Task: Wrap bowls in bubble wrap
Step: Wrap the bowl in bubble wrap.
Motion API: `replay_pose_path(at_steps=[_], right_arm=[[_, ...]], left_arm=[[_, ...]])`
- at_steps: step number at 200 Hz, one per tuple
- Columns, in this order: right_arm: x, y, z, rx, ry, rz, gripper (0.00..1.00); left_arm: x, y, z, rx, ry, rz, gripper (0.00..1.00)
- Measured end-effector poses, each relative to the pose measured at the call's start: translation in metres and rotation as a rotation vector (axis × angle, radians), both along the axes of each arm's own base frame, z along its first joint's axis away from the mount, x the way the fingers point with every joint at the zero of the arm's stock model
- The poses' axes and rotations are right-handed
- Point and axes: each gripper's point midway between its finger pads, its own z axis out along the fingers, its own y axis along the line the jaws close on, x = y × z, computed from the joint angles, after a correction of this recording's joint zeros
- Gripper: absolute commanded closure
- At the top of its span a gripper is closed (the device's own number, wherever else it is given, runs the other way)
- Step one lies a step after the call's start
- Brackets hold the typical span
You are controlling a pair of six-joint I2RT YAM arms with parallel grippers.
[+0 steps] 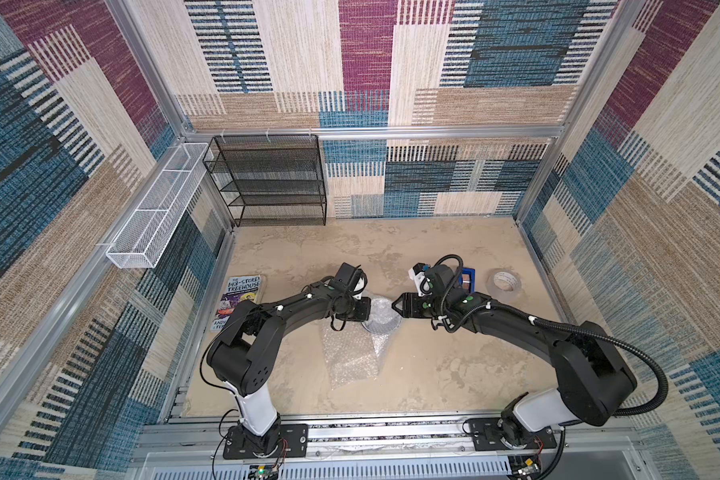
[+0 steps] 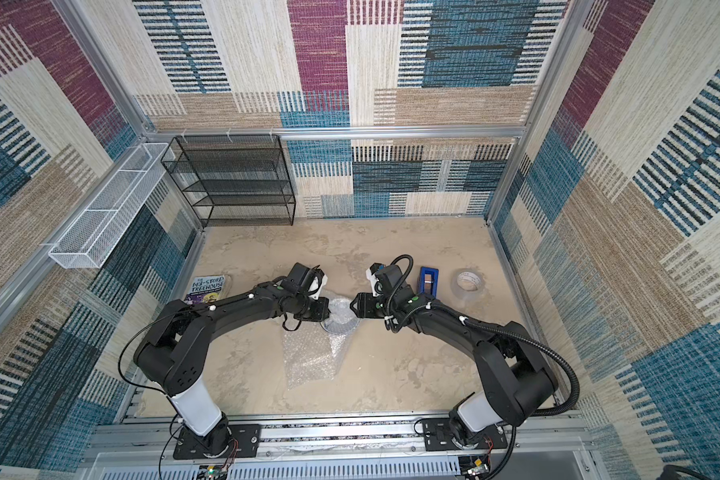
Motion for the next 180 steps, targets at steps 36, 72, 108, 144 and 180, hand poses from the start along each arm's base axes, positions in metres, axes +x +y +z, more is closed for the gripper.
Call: replay_pose_path(at_steps=[36,72,108,144,180], right_arm=[[-0.007,0.01,-0.019,0.049,0.07,0.045,0.32],[-0.007,0.024,-0.023,0.102,0.098,0.096,0.31],[-0.006,0.031,-0.032,0.117,0.121,0.118,0.32],[-0.009,0.033,-0.045,0.117,0.159,0.135,0.34],[-0.01,0.035,-0.053,0.114,0.18,0.142,0.39]], left_arm=[[-0.004,0.0,-0.004,0.01,0.015,-0.01,1.0],[-0.005,-0.001,-0.006,0.009,0.022,-0.017,1.0],[-0.006,-0.005,-0.008,-0.004,0.033,-0.028,1.0],[-0.005,-0.006,-0.007,-0.008,0.026,-0.035,1.0],[-0.006,-0.009,-0.008,-0.018,0.027,-0.052,1.0]])
